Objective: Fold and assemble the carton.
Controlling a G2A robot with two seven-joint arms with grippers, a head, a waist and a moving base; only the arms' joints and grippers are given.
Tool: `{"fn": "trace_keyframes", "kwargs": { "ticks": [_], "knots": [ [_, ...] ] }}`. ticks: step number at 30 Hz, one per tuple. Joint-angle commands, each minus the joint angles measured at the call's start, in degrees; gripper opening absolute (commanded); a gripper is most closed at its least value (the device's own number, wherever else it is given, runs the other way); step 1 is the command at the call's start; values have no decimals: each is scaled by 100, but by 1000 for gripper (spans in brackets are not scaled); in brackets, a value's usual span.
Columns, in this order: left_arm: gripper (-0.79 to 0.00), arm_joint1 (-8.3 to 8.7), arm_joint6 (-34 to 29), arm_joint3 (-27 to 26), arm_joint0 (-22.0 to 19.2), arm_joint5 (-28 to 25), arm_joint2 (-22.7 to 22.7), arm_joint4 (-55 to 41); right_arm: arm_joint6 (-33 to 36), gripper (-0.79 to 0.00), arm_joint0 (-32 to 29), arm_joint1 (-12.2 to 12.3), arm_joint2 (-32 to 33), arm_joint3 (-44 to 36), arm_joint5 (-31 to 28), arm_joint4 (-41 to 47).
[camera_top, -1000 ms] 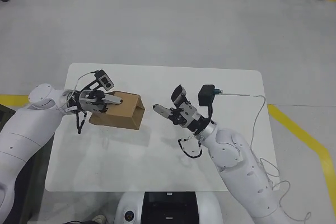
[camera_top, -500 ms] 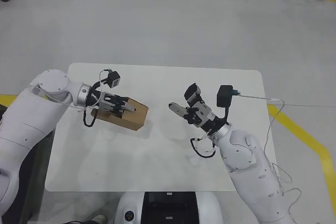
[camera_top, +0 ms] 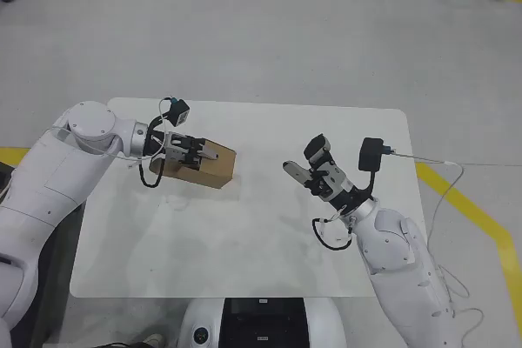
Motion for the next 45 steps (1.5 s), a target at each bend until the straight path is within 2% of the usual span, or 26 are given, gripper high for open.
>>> {"fn": "trace_keyframes", "kwargs": {
  "ticks": [1, 8, 11, 17, 20, 23, 27, 31, 37, 45],
  "knots": [
    [-785, 2, -11, 12, 29, -29, -40, -120, -27, 0, 28, 3, -3, 25, -22, 59],
    [-785, 2, -11, 12, 29, -29, -40, -120, -91, 0, 173, -5, -112, 104, -102, 387],
    [-785, 2, -11, 12, 29, -29, -40, -120, -117, 0, 223, -18, -196, 164, -169, 793],
    [-785, 10, 164, -14, 91, 30, -52, -15, -55, 0, 303, -3, -193, 272, -97, 611],
    [-785, 57, 310, -270, 103, 430, -80, 495, 125, 0, 365, 32, -126, 305, -44, 100],
    [-785, 81, 305, -713, -4, 1098, 13, 1234, 247, 0, 408, 70, -15, 322, -68, -283],
    [-785, 12, 209, -1213, -208, 1621, 191, 1756, 292, 0, 397, 129, 185, 353, -177, -776],
    [-785, -162, -9, -1456, -452, 1977, 559, 2129, 280, 0, 294, 194, 432, 385, -248, -1253],
    [-785, -596, 82, -1550, -907, 2400, 1331, 2914, 247, 0, 140, 248, 600, 381, -245, -1627],
    [-785, -1200, 276, -1124, -1355, 2504, 2083, 3628, 247, 0, 140, 248, 600, 381, -245, -1627]
  ]
}}
